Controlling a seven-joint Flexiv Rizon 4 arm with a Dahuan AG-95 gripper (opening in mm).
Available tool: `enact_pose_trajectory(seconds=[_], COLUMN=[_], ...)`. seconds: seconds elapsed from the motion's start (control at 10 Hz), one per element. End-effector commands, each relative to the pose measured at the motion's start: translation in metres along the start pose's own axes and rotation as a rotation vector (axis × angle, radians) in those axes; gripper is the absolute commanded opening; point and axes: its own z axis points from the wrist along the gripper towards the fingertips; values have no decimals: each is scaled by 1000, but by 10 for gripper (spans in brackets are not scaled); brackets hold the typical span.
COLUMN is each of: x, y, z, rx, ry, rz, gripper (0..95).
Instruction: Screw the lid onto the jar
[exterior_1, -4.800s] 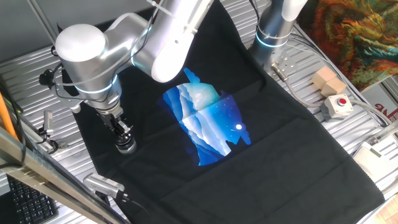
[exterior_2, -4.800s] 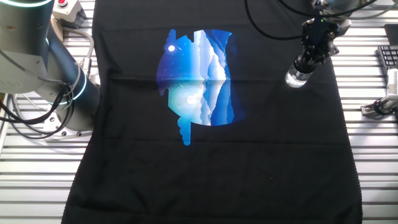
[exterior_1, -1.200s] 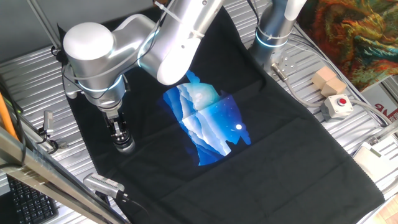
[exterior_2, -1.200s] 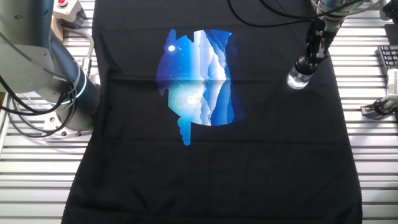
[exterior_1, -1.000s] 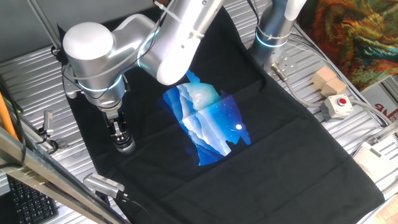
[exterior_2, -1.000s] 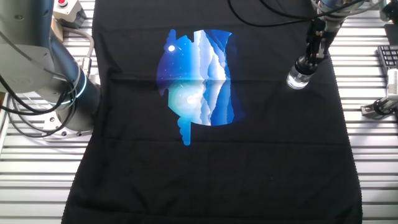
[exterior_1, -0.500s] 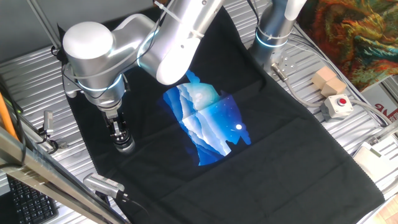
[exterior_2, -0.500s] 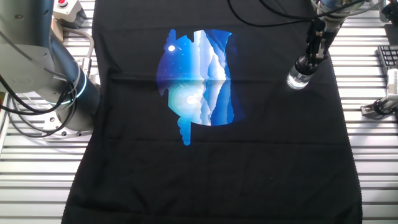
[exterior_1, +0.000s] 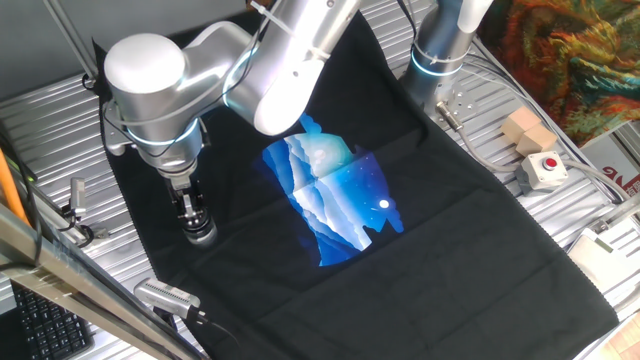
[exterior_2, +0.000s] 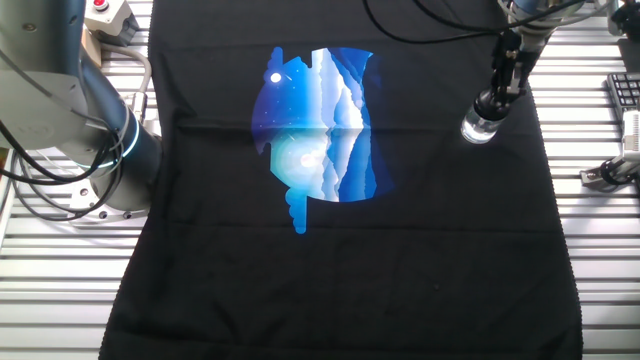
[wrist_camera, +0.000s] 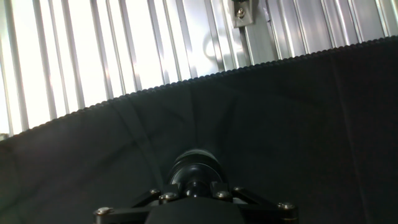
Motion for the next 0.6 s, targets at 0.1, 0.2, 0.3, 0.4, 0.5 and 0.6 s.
enact_pose_trajectory(seconds=[0.1, 0.2, 0.3, 0.4, 0.5, 0.6], x=[0, 0, 0, 0, 0, 0], y=[0, -1, -1, -1, -1, -1], z=[0, 0, 0, 0, 0, 0], rx=[-1, 0, 0, 1, 1, 1], ry=[-2, -1, -2, -2, -3, -2], rz=[10, 7, 10, 9, 10, 12], gripper=[0, 0, 0, 0, 0, 0])
